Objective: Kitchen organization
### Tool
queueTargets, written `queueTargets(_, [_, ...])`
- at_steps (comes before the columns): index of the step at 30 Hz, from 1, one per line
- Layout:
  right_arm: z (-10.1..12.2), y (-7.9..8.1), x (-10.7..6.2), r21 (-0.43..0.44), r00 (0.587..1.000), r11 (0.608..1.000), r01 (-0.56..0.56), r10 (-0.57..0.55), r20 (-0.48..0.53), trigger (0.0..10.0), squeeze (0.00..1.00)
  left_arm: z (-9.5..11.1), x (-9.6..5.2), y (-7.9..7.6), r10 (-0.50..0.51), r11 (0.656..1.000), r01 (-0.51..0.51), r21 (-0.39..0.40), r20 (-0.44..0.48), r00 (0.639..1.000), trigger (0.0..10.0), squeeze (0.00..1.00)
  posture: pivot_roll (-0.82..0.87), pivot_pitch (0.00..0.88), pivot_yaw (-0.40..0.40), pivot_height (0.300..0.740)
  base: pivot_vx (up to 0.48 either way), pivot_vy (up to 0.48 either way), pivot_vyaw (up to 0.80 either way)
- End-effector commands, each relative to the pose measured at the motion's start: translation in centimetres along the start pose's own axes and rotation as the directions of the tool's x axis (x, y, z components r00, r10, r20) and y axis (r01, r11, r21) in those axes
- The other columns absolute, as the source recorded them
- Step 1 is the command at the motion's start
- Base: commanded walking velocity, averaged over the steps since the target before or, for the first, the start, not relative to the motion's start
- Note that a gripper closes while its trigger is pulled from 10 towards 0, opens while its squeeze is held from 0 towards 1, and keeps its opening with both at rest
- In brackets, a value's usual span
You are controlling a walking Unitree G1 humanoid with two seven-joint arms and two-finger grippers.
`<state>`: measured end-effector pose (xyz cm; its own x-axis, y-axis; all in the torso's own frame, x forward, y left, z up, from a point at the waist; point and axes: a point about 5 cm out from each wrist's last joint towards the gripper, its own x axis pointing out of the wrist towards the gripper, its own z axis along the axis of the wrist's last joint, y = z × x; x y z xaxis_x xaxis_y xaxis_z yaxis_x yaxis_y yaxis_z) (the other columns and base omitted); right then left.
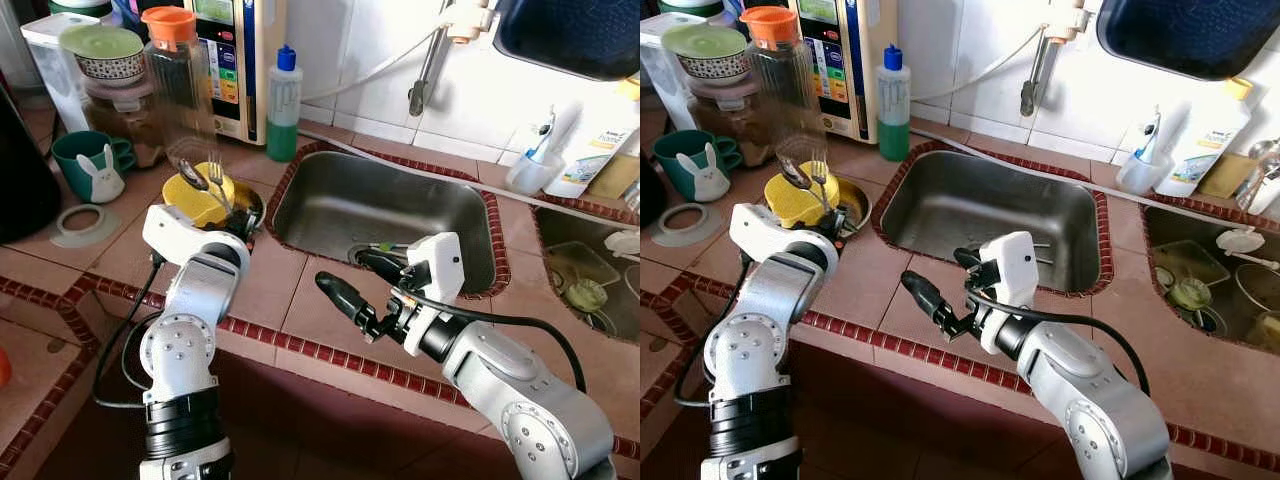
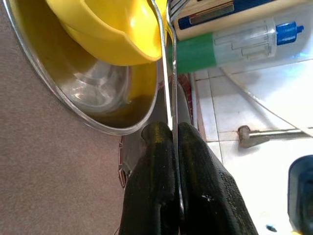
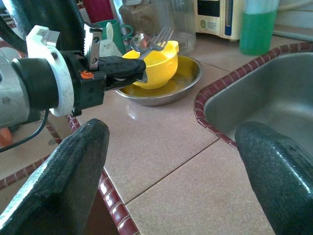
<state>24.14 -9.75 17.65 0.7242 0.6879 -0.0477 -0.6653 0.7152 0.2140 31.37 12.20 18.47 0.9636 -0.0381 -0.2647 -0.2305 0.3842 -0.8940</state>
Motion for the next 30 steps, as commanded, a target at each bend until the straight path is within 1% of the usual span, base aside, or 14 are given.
queueTargets(1, [0.1,-0.4,-0.1,-0.010,1.000,1.000,0.009,-0.009,0.004,10.0,0.00,-2.1,-0.6,-1.0,-0.028,0.993,0.021,-0.118,-0.059,0.998,10.0,0.00,0.04,0.030,-0.074,0.740,0.000,0.000,0.00])
queueTargets(3, [0.2,-0.5,0.1,-0.011,1.000,1.000,0.009,-0.009,0.007,10.0,0.00,-1.8,-0.2,-0.1,0.011,0.993,-0.016,-0.113,-0.046,0.999,10.0,0.00,0.04,0.027,-0.073,0.740,0.000,0.000,0.00])
queueTargets(4, [0.2,-0.5,0.1,-0.011,1.000,1.000,0.009,-0.009,0.007,10.0,0.00,-1.8,-0.2,-0.1,0.011,0.993,-0.016,-0.113,-0.046,0.999,10.0,0.00,0.04,0.027,-0.073,0.740,0.000,0.000,0.00])
queueTargets(6, [0.2,-0.5,0.1,-0.011,1.000,1.000,0.011,-0.011,0.010,10.0,0.00,-1.4,0.0,0.4,0.036,0.990,-0.041,-0.131,-0.040,0.999,10.0,0.00,0.04,0.026,-0.071,0.740,0.000,0.000,0.00])
queueTargets(8, [0.2,-0.5,0.1,-0.011,1.000,1.000,0.012,-0.012,0.011,10.0,0.00,-1.3,0.2,0.4,0.040,0.989,-0.045,-0.141,-0.040,0.998,10.0,0.00,0.04,0.027,-0.071,0.740,0.000,0.000,0.00])
queueTargets(9, [0.2,-0.5,0.1,-0.011,1.000,1.000,0.013,-0.012,0.011,10.0,0.00,-1.2,0.2,0.4,0.041,0.989,-0.047,-0.141,-0.040,0.998,10.0,0.80,0.04,0.025,-0.068,0.740,0.000,0.000,0.00])
queueTargets(10, [0.2,-0.5,0.2,-0.012,1.000,1.000,0.013,-0.013,0.011,10.0,0.00,-1.2,0.2,0.3,0.035,0.989,-0.041,-0.141,-0.042,0.998,10.0,0.92,0.04,0.025,-0.067,0.740,0.000,0.000,0.00])
queueTargets(11, [0.2,-0.5,0.2,-0.012,1.000,1.000,0.014,-0.013,0.011,10.0,0.00,-1.2,0.2,0.2,0.031,0.989,-0.037,-0.141,-0.043,0.999,10.0,1.00,0.04,0.025,-0.067,0.740,0.000,0.000,0.00])
queueTargets(12, [0.2,-0.5,0.2,-0.012,1.000,1.000,0.015,-0.015,0.014,10.0,0.00,-1.3,0.3,0.3,0.045,0.992,-0.049,-0.115,-0.043,0.998,10.0,1.00,0.04,0.024,-0.064,0.740,0.000,0.000,0.00])
queueTargets(17, [0.2,-0.5,0.2,-0.011,1.000,1.000,0.021,-0.020,0.021,10.0,0.00,-1.4,0.6,0.4,0.049,0.991,-0.055,-0.119,-0.054,0.997,10.0,1.00,0.04,0.023,-0.057,0.740,0.000,0.000,0.00])
queueTargets(27, [0.2,-0.5,0.3,-0.007,0.999,0.999,0.031,-0.031,0.031,10.0,0.00,-1.3,1.2,-0.6,0.034,0.992,-0.041,-0.116,-0.061,0.998,10.0,1.00,0.04,0.025,-0.047,0.740,0.000,0.000,0.00])
queueTargets(30, [0.2,-0.5,0.3,-0.007,0.999,0.999,0.034,-0.033,0.036,10.0,0.00,-0.9,1.5,-1.3,0.016,0.993,-0.022,-0.115,-0.054,0.998,10.0,1.00,0.04,0.025,-0.043,0.740,0.000,0.000,0.00])
